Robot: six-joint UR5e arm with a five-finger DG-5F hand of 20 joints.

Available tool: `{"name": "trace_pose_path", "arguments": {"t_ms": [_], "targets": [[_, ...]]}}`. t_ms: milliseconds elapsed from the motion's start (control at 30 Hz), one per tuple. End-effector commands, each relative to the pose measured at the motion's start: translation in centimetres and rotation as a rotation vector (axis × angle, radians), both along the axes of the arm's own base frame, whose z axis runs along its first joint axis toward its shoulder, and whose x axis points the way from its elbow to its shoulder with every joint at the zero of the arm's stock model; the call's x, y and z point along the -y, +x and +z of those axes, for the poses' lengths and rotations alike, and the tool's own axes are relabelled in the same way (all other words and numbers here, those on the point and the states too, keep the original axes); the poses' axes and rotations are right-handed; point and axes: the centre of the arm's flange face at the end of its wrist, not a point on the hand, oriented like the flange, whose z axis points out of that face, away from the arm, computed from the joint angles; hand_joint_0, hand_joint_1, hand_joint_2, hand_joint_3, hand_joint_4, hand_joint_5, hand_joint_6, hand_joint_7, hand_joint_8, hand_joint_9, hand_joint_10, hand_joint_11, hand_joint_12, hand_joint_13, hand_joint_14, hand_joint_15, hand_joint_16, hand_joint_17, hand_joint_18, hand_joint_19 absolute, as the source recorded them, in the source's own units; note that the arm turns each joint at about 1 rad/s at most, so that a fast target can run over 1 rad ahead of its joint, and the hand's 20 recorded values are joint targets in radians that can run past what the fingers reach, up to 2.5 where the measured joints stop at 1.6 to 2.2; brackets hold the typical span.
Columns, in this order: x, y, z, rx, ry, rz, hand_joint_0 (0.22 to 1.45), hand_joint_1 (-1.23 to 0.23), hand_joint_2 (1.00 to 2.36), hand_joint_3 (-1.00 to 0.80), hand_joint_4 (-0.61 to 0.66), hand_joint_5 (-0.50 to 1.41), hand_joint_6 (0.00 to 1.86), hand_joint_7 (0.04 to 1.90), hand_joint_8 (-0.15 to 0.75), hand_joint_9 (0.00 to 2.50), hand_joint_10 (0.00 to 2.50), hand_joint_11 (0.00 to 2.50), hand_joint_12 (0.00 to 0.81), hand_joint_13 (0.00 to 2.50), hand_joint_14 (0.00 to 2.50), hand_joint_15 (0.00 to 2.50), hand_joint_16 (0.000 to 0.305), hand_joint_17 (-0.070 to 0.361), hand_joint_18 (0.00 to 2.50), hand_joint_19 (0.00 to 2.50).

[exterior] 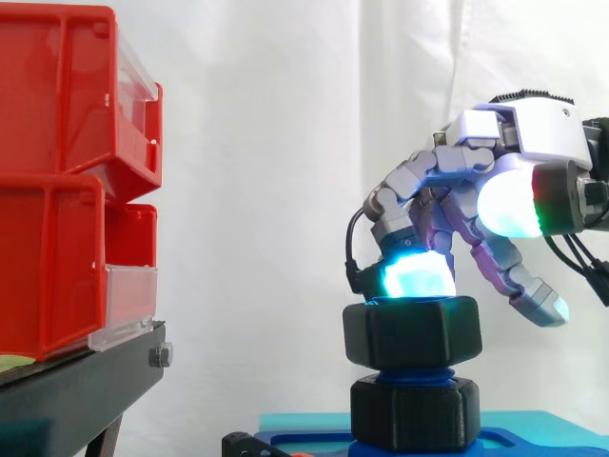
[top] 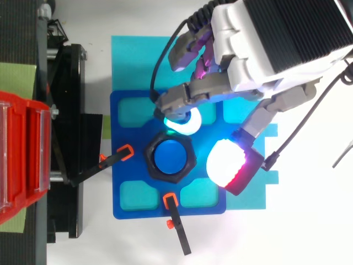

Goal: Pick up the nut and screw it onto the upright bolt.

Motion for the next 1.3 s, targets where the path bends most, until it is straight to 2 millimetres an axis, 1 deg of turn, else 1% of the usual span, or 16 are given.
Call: {"name": "trace_pose_path", "arguments": {"t_ms": [0,33,100,167,333,467,600,733,833,867,900,933,967,1100,1133,1267], "targets": [[0.4,0.2,0.9,0.017,-0.001,0.006,0.56,-0.34,1.0,-0.5,0.08,0.07,0.65,1.19,0.287,1.97,0.02,0.4,0.14,1.35,0.0,0.08,0.001,-0.002,0.96,0.17],[0.4,0.3,1.1,0.02,-0.001,0.008,0.56,-0.33,1.0,-0.5,0.09,0.07,0.64,1.23,0.28,1.94,0.02,0.4,0.143,1.34,0.0,0.07,0.0,-0.001,0.93,0.17],[0.6,0.3,1.8,0.023,0.0,0.01,0.56,-0.31,1.0,-0.5,0.12,0.07,0.5,1.52,0.292,1.84,0.01,0.38,0.153,1.25,0.0,0.06,0.003,0.007,0.84,0.13],[0.7,0.4,3.2,0.02,-0.001,0.016,0.55,-0.3,1.0,-0.5,0.14,0.05,0.5,1.46,0.29,1.78,0.01,0.37,0.166,1.19,0.0,0.05,0.005,0.01,0.79,0.12],[0.6,0.8,5.1,0.032,-0.003,0.017,0.55,-0.29,1.0,-0.5,0.17,0.0,0.5,1.33,0.298,1.61,0.02,0.38,0.192,1.11,0.0,0.06,0.011,0.024,0.76,0.16],[0.1,1.2,5.3,0.064,-0.004,0.022,0.54,-0.28,1.0,-0.5,0.2,-0.05,0.5,1.26,0.303,1.45,0.02,0.37,0.217,1.04,0.0,0.06,0.016,0.037,0.74,0.16],[-0.3,1.4,4.6,0.077,-0.003,0.021,0.54,-0.28,1.0,-0.5,0.24,-0.09,0.5,1.1,0.292,1.29,0.01,0.33,0.235,0.97,0.0,0.04,0.02,0.046,0.69,0.16],[-1.7,1.8,3.4,0.095,0.014,0.013,0.53,-0.28,1.0,-0.5,0.25,-0.11,0.5,0.97,0.282,1.18,0.01,0.24,0.24,0.91,0.0,0.03,0.022,0.049,0.64,0.16],[-2.5,2.0,3.0,0.109,0.024,0.019,0.53,-0.28,1.0,-0.5,0.22,-0.12,0.5,0.84,0.27,1.08,0.0,0.12,0.241,0.84,0.0,0.01,0.023,0.053,0.59,0.15],[-2.8,2.0,2.8,0.112,0.03,0.023,0.53,-0.28,1.0,-0.5,0.21,-0.13,0.5,0.77,0.263,1.0,0.0,0.01,0.241,0.78,0.0,0.0,0.025,0.056,0.51,0.12],[-3.2,2.1,2.6,0.116,0.035,0.027,0.52,-0.27,1.0,-0.5,0.2,-0.14,0.5,0.72,0.256,0.92,0.0,0.0,0.244,0.74,0.0,0.0,0.025,0.056,0.48,0.09],[-3.5,2.1,2.5,0.117,0.037,0.029,0.52,-0.27,1.0,-0.5,0.2,-0.14,0.5,0.72,0.256,0.92,0.0,0.0,0.244,0.74,0.0,0.0,0.025,0.056,0.48,0.09],[-4.1,2.3,2.3,0.123,0.04,0.022,0.52,-0.26,1.0,-0.5,0.19,-0.14,0.5,0.67,0.241,0.82,0.0,0.0,0.247,0.63,0.0,0.0,0.025,0.056,0.33,0.0],[-5.2,2.6,1.0,0.124,0.047,0.004,0.51,-0.24,1.0,-0.5,0.17,-0.16,0.5,0.61,0.208,0.6,0.0,0.0,0.268,0.39,0.0,0.0,0.027,0.061,0.01,0.0],[-5.7,2.4,0.0,0.115,0.048,-0.003,0.51,-0.23,1.0,-0.5,0.17,-0.16,0.5,0.6,0.206,0.6,0.0,0.0,0.271,0.38,0.0,0.0,0.027,0.061,0.0,0.0],[-6.2,2.2,-1.1,0.114,0.054,-0.011,0.5,-0.19,1.0,-0.5,0.15,-0.18,0.5,0.57,0.194,0.45,0.0,0.0,0.296,0.23,0.0,0.0,0.032,0.071,0.0,0.0]]}}
